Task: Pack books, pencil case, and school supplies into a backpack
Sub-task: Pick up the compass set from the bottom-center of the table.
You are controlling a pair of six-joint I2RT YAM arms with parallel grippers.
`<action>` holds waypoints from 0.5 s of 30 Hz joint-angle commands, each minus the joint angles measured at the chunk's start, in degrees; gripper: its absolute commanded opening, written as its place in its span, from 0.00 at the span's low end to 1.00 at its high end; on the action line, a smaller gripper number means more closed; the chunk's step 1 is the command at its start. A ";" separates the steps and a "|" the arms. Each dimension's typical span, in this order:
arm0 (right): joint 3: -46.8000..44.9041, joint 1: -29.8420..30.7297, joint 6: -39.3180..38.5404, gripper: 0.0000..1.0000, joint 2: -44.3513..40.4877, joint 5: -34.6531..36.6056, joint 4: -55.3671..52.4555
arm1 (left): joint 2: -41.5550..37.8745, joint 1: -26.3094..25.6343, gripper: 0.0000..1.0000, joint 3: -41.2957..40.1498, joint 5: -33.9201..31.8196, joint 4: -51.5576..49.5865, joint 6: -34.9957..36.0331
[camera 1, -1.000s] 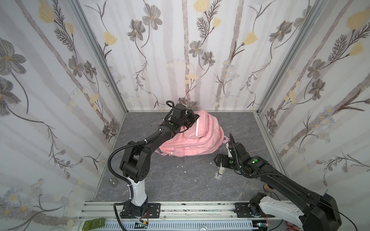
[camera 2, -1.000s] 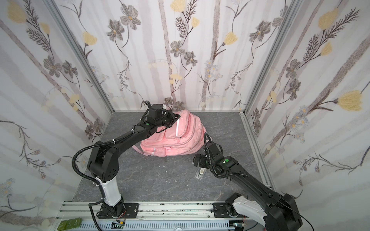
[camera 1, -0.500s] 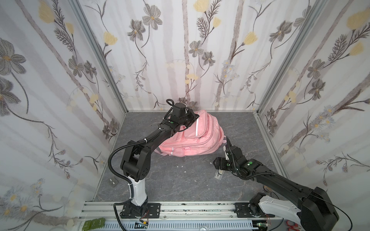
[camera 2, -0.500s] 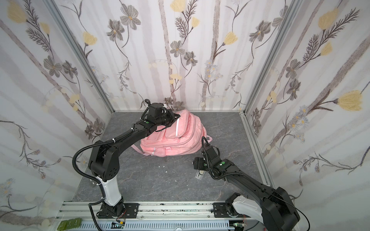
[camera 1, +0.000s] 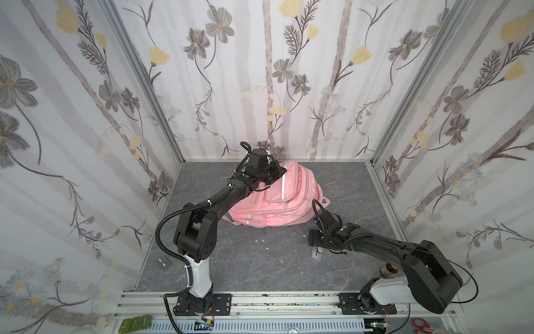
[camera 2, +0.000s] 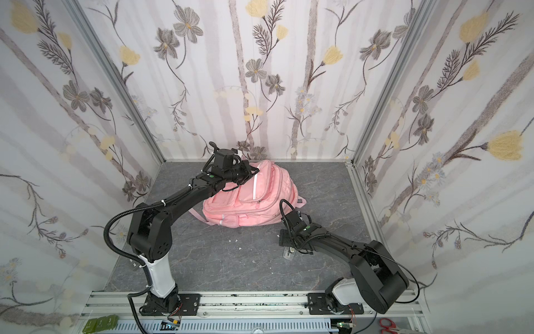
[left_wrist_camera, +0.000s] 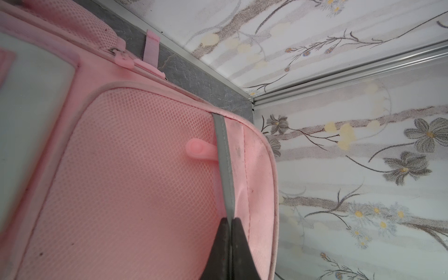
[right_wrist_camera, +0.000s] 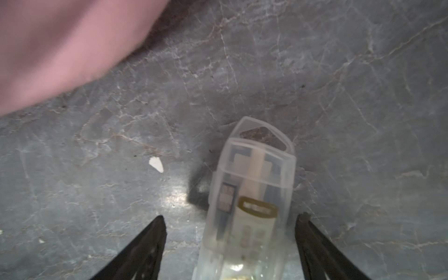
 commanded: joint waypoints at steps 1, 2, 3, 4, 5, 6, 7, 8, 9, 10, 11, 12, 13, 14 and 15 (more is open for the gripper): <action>0.49 0.15 -0.67 0.82 0.76 2.08 0.35 | -0.18 0.27 0.00 0.74 0.08 1.85 1.05; 0.47 0.19 -1.14 0.81 1.00 2.08 0.43 | -0.15 0.26 0.00 0.74 0.16 1.68 1.00; 0.65 0.20 -1.62 0.80 1.29 1.96 0.49 | -0.16 0.25 0.00 0.79 0.09 1.59 0.97; 0.91 0.18 -2.19 0.77 1.66 1.94 0.49 | -0.21 0.25 0.00 0.67 0.11 1.48 0.97; 1.05 0.19 -2.71 0.74 1.68 1.76 0.65 | -0.33 0.24 0.00 0.50 0.00 1.46 0.90; 1.19 0.21 -3.12 0.72 1.63 1.45 0.74 | -0.39 0.23 0.00 0.36 -0.06 1.46 0.83; 1.16 0.20 -3.51 0.70 1.66 1.39 0.92 | -0.52 0.25 0.00 0.14 -0.10 1.40 0.79; 1.05 0.19 -3.81 0.68 3.40 1.33 1.14 | -0.68 0.25 0.00 -0.11 -0.08 1.37 0.79; 0.79 0.20 -4.19 0.67 3.70 1.38 1.34 | -0.82 0.26 0.00 -0.26 -0.09 1.37 0.86; 0.70 0.14 -4.81 0.67 4.03 1.43 1.69 | -0.91 0.19 0.00 -0.46 -0.08 1.30 0.87; 0.62 0.12 -5.52 0.65 4.35 1.53 1.85 | -1.01 0.30 0.00 -0.57 0.11 1.29 0.79; 0.75 -0.02 -6.27 0.64 4.65 1.60 1.89 | -1.04 0.26 0.00 -0.58 0.31 1.24 0.79; 0.82 -0.12 -6.96 0.63 5.03 1.64 1.90 | -1.02 0.21 0.00 -0.44 0.47 0.91 0.79; 0.88 -0.30 -7.53 0.62 5.33 1.52 1.90 | -1.10 0.25 0.00 -0.31 0.45 0.66 0.79; 0.94 -0.47 -8.07 0.62 5.45 1.10 2.02 | -1.24 0.26 0.00 -0.38 0.36 0.54 0.75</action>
